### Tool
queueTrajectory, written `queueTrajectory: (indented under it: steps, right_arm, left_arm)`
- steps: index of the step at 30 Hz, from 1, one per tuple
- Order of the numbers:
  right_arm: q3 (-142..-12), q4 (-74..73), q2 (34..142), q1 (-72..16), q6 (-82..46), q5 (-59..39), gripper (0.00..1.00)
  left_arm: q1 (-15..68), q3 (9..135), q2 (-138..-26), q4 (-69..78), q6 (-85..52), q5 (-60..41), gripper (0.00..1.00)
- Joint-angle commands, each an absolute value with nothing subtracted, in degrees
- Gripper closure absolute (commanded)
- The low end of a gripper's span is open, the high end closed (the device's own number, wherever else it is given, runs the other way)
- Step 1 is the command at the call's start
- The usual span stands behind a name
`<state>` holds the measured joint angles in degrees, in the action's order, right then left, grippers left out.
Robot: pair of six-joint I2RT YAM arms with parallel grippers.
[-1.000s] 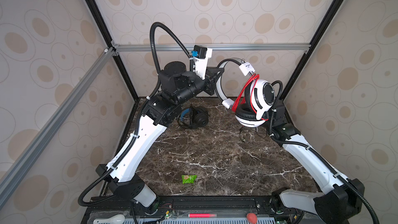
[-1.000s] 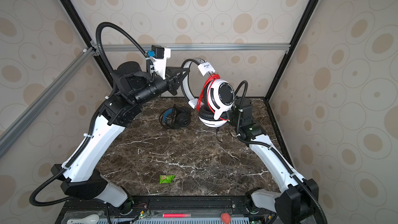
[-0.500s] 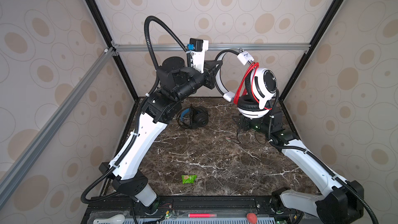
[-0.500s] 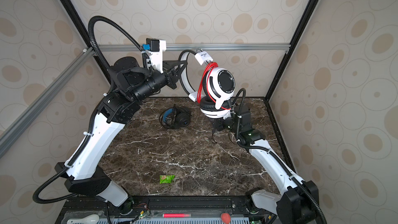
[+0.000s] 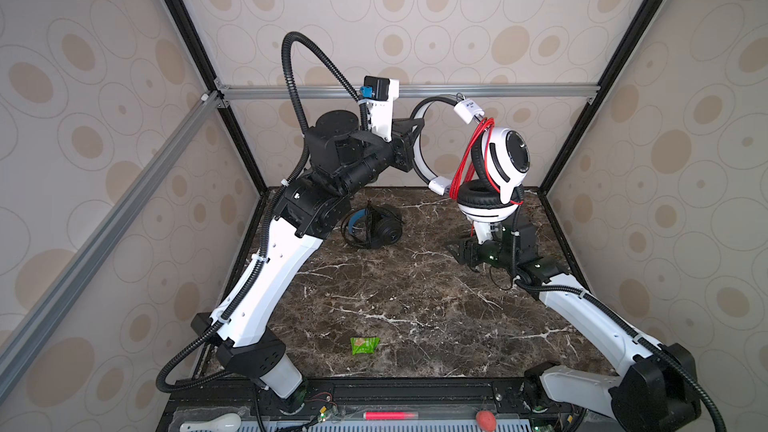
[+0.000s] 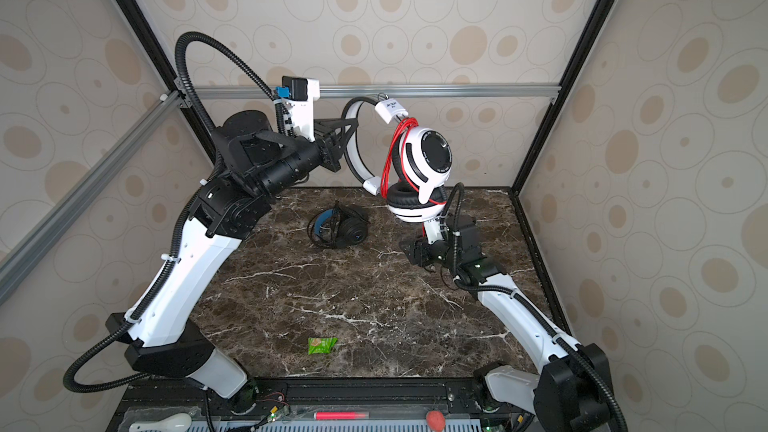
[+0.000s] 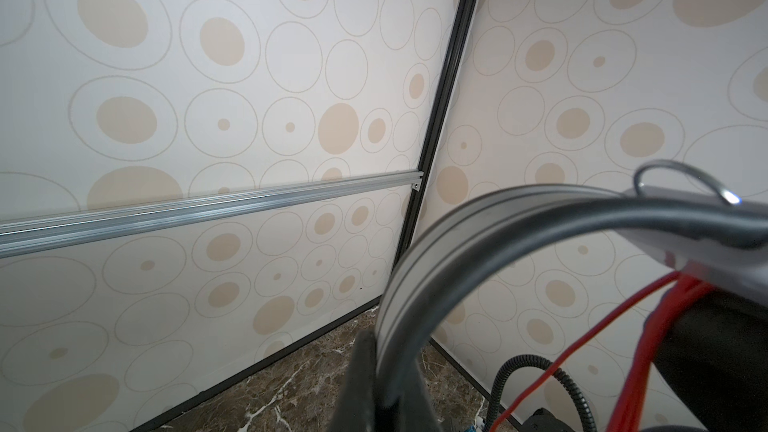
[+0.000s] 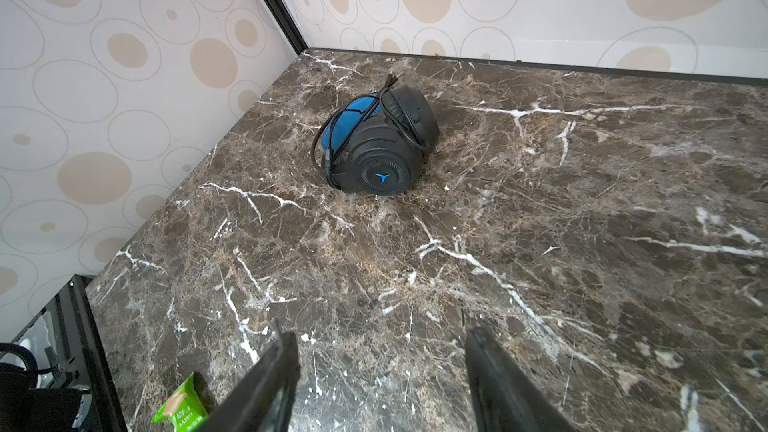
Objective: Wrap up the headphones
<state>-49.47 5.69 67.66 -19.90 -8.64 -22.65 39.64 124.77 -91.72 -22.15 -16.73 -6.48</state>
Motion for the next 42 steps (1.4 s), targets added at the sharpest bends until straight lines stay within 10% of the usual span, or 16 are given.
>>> queueTrajectory:
  steps: [1,24,42]
  right_arm:
    - [-48.0,7.3,64.6,-20.3,-6.7,-22.1,0.32]
    - [-39.5,3.3,62.5,-20.5,-9.0,-21.7,0.36]
    - [-35.9,1.2,61.2,-20.6,-9.9,-19.6,0.72]
  left_arm:
    - [39.4,127.4,-89.6,-18.5,-19.6,-5.4,1.00]
    - [38.6,126.3,-88.3,-18.3,-21.4,-5.1,1.00]
    - [38.2,123.3,-85.9,-16.2,-23.4,-4.1,1.00]
